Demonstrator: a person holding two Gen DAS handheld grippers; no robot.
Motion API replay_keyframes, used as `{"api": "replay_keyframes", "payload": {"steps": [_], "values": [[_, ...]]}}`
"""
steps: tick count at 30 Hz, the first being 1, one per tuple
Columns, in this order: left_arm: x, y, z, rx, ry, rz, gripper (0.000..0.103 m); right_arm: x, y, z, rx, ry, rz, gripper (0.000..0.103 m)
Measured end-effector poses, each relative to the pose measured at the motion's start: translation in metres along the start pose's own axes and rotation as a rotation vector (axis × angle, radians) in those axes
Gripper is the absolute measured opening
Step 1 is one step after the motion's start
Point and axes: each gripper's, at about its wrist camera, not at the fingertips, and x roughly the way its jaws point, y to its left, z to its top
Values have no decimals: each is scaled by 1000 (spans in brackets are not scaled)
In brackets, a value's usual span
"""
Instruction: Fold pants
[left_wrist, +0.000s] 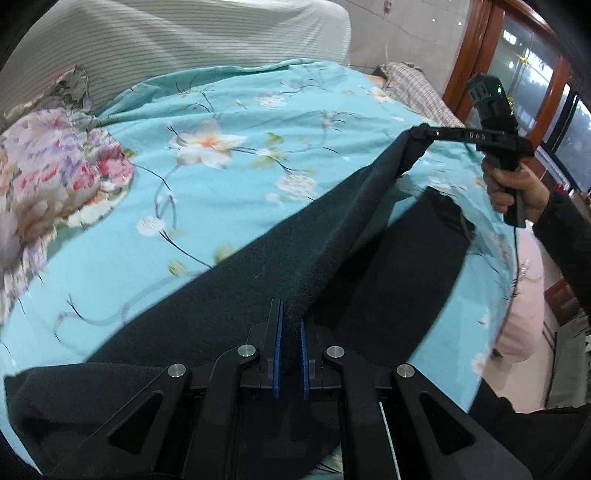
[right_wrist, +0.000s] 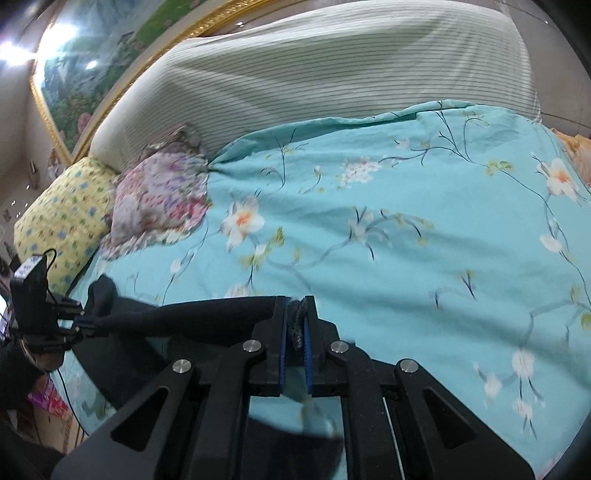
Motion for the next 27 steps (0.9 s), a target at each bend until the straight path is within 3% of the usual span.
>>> {"api": "replay_keyframes", "payload": {"steps": [13, 24, 27], "values": [[4, -35, -51, -10, 33, -44, 6, -43, 3, -84, -14, 49, -14, 8], [21, -44, -75, -7, 78, -52, 7, -49, 13, -113, -53, 100, -70, 8], [30, -45, -81, -26, 100, -62, 17, -46, 11, -122, -41, 118, -85, 8]]}}
